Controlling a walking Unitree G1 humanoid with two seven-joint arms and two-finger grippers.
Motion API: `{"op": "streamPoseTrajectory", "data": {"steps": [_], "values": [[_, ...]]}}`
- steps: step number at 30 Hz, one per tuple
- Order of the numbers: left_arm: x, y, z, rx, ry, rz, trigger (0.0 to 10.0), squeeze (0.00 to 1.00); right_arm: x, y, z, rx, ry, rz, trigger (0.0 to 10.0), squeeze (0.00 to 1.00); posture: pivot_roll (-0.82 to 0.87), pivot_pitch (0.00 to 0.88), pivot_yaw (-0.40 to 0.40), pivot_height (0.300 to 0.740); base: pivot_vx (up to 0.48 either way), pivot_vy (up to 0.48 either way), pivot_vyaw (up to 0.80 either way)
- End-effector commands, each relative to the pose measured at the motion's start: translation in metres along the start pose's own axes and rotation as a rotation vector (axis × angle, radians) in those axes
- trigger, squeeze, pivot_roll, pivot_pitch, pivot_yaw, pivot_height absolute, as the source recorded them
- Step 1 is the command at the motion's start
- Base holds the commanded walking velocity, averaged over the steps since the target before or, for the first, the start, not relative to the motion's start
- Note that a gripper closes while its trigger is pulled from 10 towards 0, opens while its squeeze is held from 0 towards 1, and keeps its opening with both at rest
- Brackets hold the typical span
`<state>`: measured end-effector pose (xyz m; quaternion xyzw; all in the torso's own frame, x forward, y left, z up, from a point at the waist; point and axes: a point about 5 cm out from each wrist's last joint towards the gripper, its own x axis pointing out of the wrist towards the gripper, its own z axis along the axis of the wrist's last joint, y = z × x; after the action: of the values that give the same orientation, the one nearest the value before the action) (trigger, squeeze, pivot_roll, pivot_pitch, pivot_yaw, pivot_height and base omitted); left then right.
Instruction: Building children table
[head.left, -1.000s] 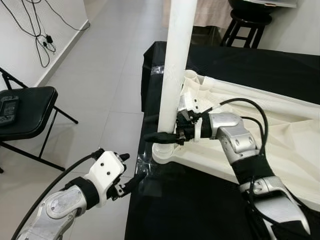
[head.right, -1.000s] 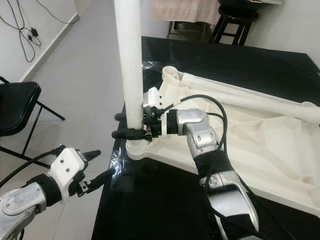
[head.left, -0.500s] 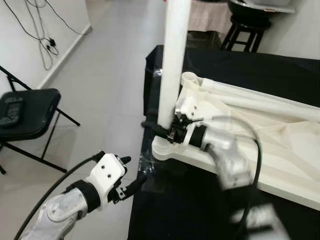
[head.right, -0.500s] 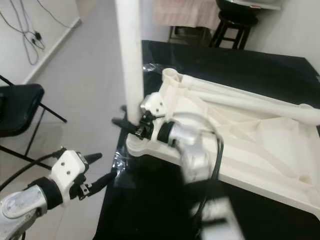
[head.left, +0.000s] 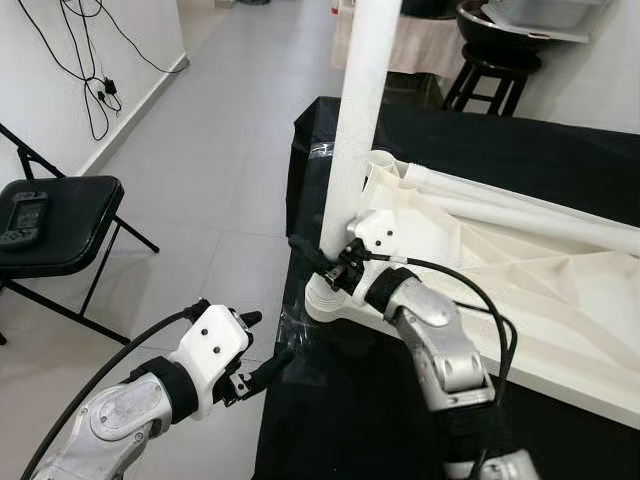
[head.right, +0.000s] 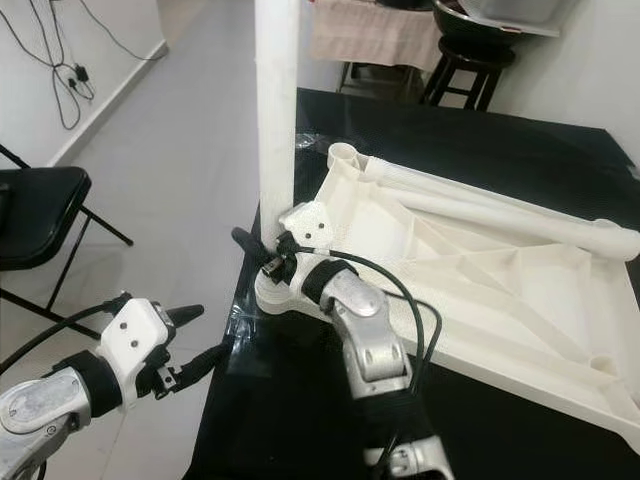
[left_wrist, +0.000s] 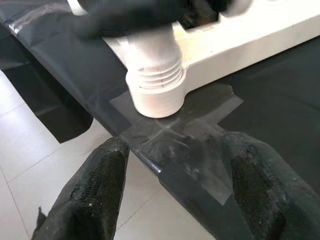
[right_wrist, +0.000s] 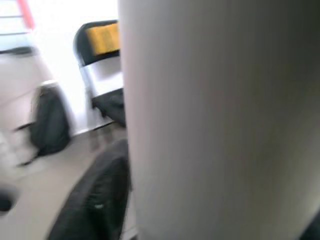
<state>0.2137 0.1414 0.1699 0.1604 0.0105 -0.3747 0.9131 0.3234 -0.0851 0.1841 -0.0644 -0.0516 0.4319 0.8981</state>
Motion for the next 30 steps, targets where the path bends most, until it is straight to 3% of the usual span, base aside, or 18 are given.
{"op": "streamPoseTrajectory", "data": {"steps": [1,3,4,6,7,9,10,15,16,17,18,21,22,27,30], "values": [[0.0,-0.002,-0.002,-0.003,0.015,-0.012,10.0,0.0,0.004,0.005,0.007,0.015,-0.024,0.11,10.0,1.0,0.07,0.198,-0.105,0.74,0.0,0.0,0.0],[0.001,-0.003,-0.002,-0.003,0.013,-0.014,10.0,0.0,0.003,0.004,0.013,-0.003,-0.018,0.222,10.0,1.0,0.07,0.197,-0.108,0.74,0.0,0.0,0.0],[0.002,-0.004,-0.002,-0.003,0.015,-0.017,10.0,0.0,0.003,0.0,0.014,-0.037,-0.002,0.275,10.0,0.91,0.09,0.199,-0.115,0.74,0.0,0.0,0.0],[0.002,-0.005,-0.003,-0.002,0.016,-0.018,10.0,0.0,0.003,-0.004,0.015,-0.06,0.01,0.308,10.0,0.91,0.09,0.199,-0.115,0.74,0.0,0.0,0.0],[0.002,-0.006,-0.003,-0.003,0.018,-0.019,10.0,0.0,0.004,-0.007,0.017,-0.093,0.017,0.362,10.0,0.0,0.09,0.199,-0.118,0.74,0.0,0.0,0.0],[0.002,-0.006,-0.003,-0.003,0.018,-0.019,10.0,0.0,0.004,-0.007,0.017,-0.093,0.017,0.362,10.0,0.0,0.09,0.199,-0.118,0.74,0.0,0.0,0.0],[0.002,-0.006,-0.003,-0.003,0.019,-0.018,10.0,0.0,0.005,-0.009,0.021,-0.113,0.023,0.443,10.0,0.0,0.1,0.201,-0.121,0.74,0.0,0.0,0.0],[0.001,-0.005,-0.002,-0.002,0.022,-0.012,10.0,0.0,0.012,-0.014,0.033,-0.123,0.02,0.573,10.0,0.0,0.11,0.202,-0.123,0.74,0.0,0.0,0.0],[0.0,-0.005,-0.002,-0.002,0.023,-0.008,10.0,0.0,0.015,-0.016,0.039,-0.113,0.023,0.641,8.2,0.0,0.12,0.202,-0.126,0.74,0.0,0.0,0.0],[0.0,-0.005,-0.002,-0.002,0.023,-0.008,10.0,0.0,0.015,-0.016,0.039,-0.113,0.023,0.641,8.2,0.0,0.12,0.202,-0.126,0.74,0.0,0.0,0.0],[0.0,-0.005,-0.002,-0.001,0.024,-0.006,10.0,0.0,0.019,-0.02,0.044,-0.105,0.024,0.667,2.7,0.0,0.12,0.201,-0.127,0.74,0.0,0.0,0.0],[0.0,-0.005,-0.002,-0.001,0.024,-0.005,10.0,0.0,0.021,-0.022,0.046,-0.099,0.024,0.686,2.7,0.0,0.12,0.201,-0.128,0.74,0.0,0.0,0.0],[-0.001,-0.006,-0.002,-0.001,0.025,-0.004,10.0,0.0,0.021,-0.024,0.047,-0.082,0.023,0.705,0.0,0.0,0.12,0.201,-0.129,0.74,0.0,0.0,0.0],[-0.001,-0.007,-0.002,-0.003,0.025,-0.003,10.0,0.0,0.018,-0.028,0.045,-0.062,0.019,0.704,0.0,0.0,0.12,0.194,-0.127,0.74,0.0,0.0,0.0],[-0.001,-0.009,-0.002,-0.006,0.026,-0.007,10.0,0.0,0.011,-0.034,0.041,-0.066,0.004,0.633,0.0,0.0,0.11,0.198,-0.123,0.74,0.0,0.0,0.0]]}}
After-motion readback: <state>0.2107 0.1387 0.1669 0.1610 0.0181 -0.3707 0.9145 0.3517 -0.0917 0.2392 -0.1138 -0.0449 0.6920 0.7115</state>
